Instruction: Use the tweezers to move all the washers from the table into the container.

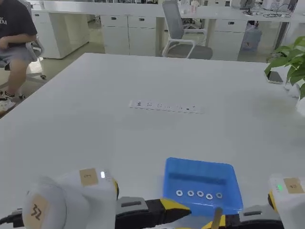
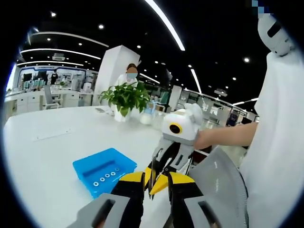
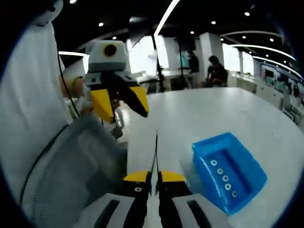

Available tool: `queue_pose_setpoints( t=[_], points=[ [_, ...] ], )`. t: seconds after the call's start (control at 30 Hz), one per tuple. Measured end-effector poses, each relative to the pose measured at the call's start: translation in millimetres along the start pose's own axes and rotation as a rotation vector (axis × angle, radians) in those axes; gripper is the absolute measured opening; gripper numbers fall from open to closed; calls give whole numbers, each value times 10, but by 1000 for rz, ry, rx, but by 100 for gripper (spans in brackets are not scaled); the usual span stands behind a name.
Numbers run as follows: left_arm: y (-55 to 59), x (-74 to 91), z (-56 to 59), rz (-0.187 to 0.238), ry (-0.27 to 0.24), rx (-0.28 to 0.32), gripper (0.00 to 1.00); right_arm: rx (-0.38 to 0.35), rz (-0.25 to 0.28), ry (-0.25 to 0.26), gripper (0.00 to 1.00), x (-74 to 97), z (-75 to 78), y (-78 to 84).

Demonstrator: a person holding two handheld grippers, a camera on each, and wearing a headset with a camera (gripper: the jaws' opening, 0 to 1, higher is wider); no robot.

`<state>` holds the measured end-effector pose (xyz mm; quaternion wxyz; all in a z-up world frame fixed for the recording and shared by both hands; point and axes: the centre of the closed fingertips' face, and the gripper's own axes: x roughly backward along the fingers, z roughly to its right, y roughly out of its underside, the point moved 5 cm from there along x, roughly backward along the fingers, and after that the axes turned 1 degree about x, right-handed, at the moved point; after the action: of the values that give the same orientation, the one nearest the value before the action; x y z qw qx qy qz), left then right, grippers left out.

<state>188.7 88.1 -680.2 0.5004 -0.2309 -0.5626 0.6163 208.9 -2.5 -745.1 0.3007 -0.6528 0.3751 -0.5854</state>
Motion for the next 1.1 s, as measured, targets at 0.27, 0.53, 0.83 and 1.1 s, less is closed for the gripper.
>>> queue_pose_setpoints(
  t=[0.27, 0.53, 0.83, 1.1],
  points=[
    [43, -123, 105, -83, 108, -55, 13, 123, -105, -68, 4, -38, -187, 55],
    [84, -227, 202, -149, 183, -94, 7, 202, -183, -67, 4, -36, -195, 104],
    [185, -322, 203, -242, 175, -185, 0, 271, -250, -58, 4, -55, -230, 196],
    [291, -357, 171, -365, 156, -387, 0, 312, -289, 21, 4, -60, -132, 315]
  ],
)
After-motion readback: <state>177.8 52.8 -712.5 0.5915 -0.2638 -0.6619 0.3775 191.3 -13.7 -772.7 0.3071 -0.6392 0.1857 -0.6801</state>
